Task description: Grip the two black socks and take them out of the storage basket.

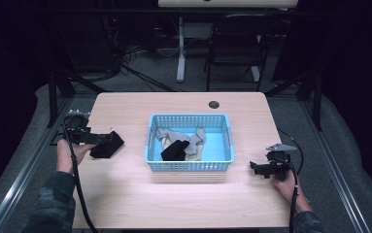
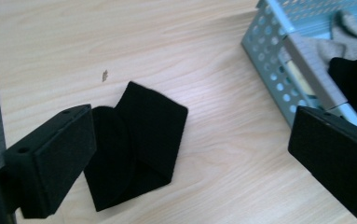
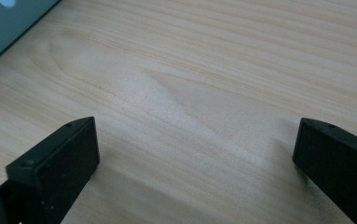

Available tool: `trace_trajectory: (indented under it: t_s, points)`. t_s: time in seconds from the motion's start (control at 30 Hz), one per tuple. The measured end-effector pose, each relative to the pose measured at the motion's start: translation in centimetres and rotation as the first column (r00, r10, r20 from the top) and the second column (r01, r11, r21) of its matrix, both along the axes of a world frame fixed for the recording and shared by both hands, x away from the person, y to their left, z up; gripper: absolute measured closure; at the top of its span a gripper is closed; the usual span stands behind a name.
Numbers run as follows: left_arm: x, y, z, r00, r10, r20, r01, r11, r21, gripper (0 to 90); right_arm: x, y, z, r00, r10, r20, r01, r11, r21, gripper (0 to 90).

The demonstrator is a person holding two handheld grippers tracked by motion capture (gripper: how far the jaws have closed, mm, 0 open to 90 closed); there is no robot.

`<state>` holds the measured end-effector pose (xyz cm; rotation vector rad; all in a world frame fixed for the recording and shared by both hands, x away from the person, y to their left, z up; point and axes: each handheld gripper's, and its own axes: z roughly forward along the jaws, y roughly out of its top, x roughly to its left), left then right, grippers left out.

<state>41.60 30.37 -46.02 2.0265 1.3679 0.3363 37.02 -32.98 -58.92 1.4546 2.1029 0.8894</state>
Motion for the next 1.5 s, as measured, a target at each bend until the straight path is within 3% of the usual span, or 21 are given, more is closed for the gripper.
trace_trajectory:
  t_s: [0.17, 0.37, 0.57, 1.1, 1.33, 1.5]
  points:
    - [-0.4, -1.0, 1.1, 0.9993, -0.027, 0.027, 0.027, 0.9995, -0.014, 0.1, 0.0, 0.0, 0.0, 1.0, 0.0, 0.0, 0.0, 1.0, 0.0, 0.0]
    - [-0.4, -3.4, 2.6, 0.9944, -0.084, 0.065, 0.084, 0.9964, -0.003, 0.0, 0.0, 0.0, 0.0, 1.0, 0.002, -0.001, -0.002, 1.0, 0.0, 0.0]
    - [-0.4, -5.0, 3.1, 0.9904, -0.111, 0.083, 0.111, 0.9939, 0.005, 0.0, 0.0, 0.0, 0.0, 1.0, 0.001, 0.0, -0.001, 1.0, 0.0, 0.0]
    - [0.0, -9.3, 3.8, 0.9774, -0.193, 0.087, 0.192, 0.9813, 0.016, 0.0, 0.0, 0.0, 0.0, 1.0, 0.001, 0.0, -0.001, 1.0, 0.0, 0.0]
    - [0.4, -11.2, 3.8, 0.9684, -0.237, 0.079, 0.236, 0.9716, 0.023, 0.0, 0.0, 0.0, 0.0, 1.0, 0.001, 0.0, -0.001, 1.0, 0.0, 0.0]
    - [0.7, -12.7, 3.4, 0.9596, -0.276, 0.053, 0.275, 0.9608, 0.039, 0.0, 0.0, 0.0, 0.0, 1.0, 0.001, 0.0, -0.001, 1.0, 0.0, 0.0]
